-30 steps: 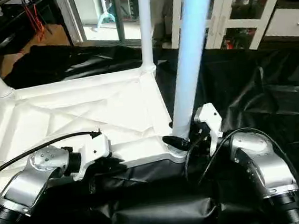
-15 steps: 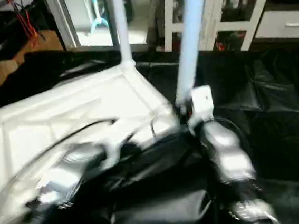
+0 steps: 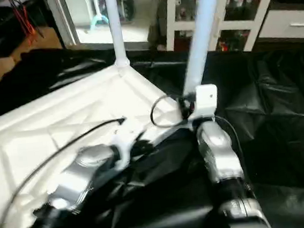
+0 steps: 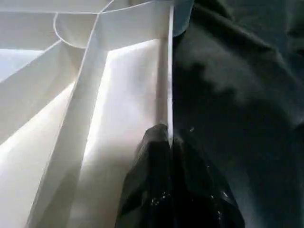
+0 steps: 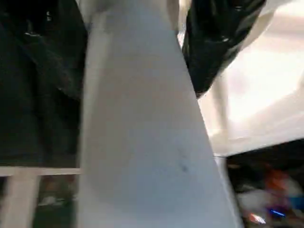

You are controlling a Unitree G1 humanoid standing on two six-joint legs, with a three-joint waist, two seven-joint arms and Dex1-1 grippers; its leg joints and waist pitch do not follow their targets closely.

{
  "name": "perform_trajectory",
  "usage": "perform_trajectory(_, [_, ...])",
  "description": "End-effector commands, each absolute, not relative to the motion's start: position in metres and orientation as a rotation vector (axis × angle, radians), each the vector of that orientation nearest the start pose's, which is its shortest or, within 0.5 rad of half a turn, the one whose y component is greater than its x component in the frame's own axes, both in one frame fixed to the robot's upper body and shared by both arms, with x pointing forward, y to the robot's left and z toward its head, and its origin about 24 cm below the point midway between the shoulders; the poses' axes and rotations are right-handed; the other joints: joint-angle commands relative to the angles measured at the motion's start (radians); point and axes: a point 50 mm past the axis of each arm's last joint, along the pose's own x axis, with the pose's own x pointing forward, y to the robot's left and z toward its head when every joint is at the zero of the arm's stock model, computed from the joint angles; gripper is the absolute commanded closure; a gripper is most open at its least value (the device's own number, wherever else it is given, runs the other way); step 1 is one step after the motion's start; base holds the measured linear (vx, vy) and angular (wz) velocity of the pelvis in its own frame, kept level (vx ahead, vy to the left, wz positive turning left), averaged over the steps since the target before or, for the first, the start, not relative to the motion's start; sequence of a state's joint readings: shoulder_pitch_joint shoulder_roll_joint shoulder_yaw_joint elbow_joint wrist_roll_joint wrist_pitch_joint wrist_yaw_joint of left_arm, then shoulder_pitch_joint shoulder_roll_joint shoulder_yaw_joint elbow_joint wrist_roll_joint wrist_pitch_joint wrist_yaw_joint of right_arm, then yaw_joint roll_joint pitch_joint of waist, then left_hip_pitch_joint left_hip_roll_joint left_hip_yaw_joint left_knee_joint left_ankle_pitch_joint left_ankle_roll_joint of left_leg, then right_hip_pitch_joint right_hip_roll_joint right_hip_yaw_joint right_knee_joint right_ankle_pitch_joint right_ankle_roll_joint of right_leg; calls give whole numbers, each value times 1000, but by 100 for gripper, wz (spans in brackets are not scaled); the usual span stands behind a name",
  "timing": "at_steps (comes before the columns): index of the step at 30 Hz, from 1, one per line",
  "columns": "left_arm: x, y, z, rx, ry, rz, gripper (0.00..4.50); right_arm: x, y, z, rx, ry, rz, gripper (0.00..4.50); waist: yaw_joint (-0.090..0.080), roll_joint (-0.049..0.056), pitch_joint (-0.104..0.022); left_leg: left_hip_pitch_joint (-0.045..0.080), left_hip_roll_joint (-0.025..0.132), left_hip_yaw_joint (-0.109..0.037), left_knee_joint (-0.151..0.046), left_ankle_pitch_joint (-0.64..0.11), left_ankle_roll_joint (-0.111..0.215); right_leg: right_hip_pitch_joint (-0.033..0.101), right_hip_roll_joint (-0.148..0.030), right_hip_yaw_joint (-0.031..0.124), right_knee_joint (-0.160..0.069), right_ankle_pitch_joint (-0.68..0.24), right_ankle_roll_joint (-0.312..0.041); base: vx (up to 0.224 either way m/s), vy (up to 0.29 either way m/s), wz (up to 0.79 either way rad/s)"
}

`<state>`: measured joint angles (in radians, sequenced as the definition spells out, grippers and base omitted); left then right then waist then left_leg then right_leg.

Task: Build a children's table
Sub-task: Rotate leg to tighten

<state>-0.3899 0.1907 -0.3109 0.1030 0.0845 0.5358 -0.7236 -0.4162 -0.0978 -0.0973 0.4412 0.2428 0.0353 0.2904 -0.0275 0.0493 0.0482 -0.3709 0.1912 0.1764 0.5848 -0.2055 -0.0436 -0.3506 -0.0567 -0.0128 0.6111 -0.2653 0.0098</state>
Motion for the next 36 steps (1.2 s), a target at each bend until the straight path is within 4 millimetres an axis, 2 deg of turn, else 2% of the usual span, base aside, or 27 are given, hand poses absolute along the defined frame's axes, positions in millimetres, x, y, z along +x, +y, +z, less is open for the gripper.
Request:
perform_trajectory(1, [272,88,45,333,420,-1141,450,319,-146,54,223,82,447,155,4,-13,-40,1,32,-17,-62,-38,92,31,-62,28,-59,239,-235,0,0,0])
perform_trajectory(2, [266,94,45,349,431,-1203,450,316,-151,60,215,78,521,149,2,-16,-42,0,33,-18,-60,-20,103,36,-60,28,-55,287,-231,0,0,0])
perform_trajectory(3, [262,99,45,359,442,-1237,450,314,-155,63,208,78,569,147,6,-8,-44,7,35,-17,-56,-6,111,31,-56,27,-50,331,-234,0,0,0])
perform_trajectory(5, [259,109,44,378,468,-1273,450,308,-163,67,137,90,673,126,9,-7,-45,8,37,-16,-53,31,120,27,-53,24,-41,389,-243,0,0,0])
perform_trajectory(6, [257,118,46,375,481,-1300,450,302,-173,70,54,114,767,126,14,-7,-53,11,37,-16,-43,88,128,28,-48,22,-31,457,-242,0,0,0])
perform_trajectory(7, [257,123,48,367,486,-1305,450,298,-181,72,10,128,821,126,17,-9,-54,10,37,-17,-40,120,136,29,-46,20,-27,491,-239,0,0,0])
perform_trajectory(8, [257,125,49,367,481,-1303,450,297,-185,74,-9,130,844,126,21,-10,-49,6,36,-15,-38,133,149,24,-47,18,-25,508,-238,0,0,0])
perform_trajectory(13, [259,133,52,372,477,-1315,450,294,-195,78,19,156,934,126,24,-19,-42,3,37,-11,-47,25,142,24,-61,23,-37,372,-273,0,0,0])
perform_trajectory(14, [259,134,51,375,478,-1315,450,294,-196,78,19,171,947,139,26,-21,-42,6,40,-10,-48,6,140,23,-62,24,-40,329,-281,0,0,0])
perform_trajectory(16, [259,135,50,380,481,-1309,450,295,-196,77,17,182,952,147,28,-18,-41,6,41,-10,-48,10,137,21,-62,25,-40,297,-290,0,0,0])
perform_trajectory(17, [259,135,50,379,481,-1310,450,295,-194,77,25,185,959,159,28,-26,-41,5,41,-9,-46,23,141,22,-62,26,-38,296,-295,0,0,0])
perform_trajectory(22, [258,134,50,373,478,-1314,450,292,-189,74,53,197,996,204,31,-25,-45,4,39,-9,-40,55,155,21,-63,26,-33,308,-302,0,0,0])
perform_trajectory(23, [258,134,50,372,478,-1315,450,291,-187,73,63,197,999,204,31,-28,-46,4,39,-9,-39,60,157,22,-63,26,-32,314,-302,0,0,0])
perform_trajectory(24, [258,134,49,371,478,-1315,450,291,-186,72,71,198,1000,222,32,-26,-46,4,38,-9,-38,63,160,21,-63,26,-31,316,-302,0,0,0])
perform_trajectory(31, [258,135,49,377,481,-1310,450,290,-180,61,83,223,947,232,31,-27,-44,4,38,-9,-39,41,145,21,-63,27,-32,275,-305,0,0,0])
perform_trajectory(32, [258,135,49,377,482,-1310,450,290,-180,61,83,223,944,233,31,-24,-43,4,38,-9,-40,36,142,20,-62,27,-33,269,-304,0,0,0])
perform_trajectory(34, [258,135,46,389,506,-1278,450,296,-181,57,96,228,829,234,28,-23,-43,4,37,-9,-41,35,132,19,-62,27,-32,266,-305,0,0,0])
perform_trajectory(35, [258,135,46,389,506,-1278,450,296,-181,57,96,228,829,234,26,-24,-42,4,37,-9,-41,29,129,19,-62,27,-33,260,-305,0,0,0])
perform_trajectory(36, [262,133,42,402,526,-1221,450,305,-183,51,94,242,682,234,25,-24,-42,4,37,-10,-42,22,125,19,-62,27,-34,250,-305,0,0,0])
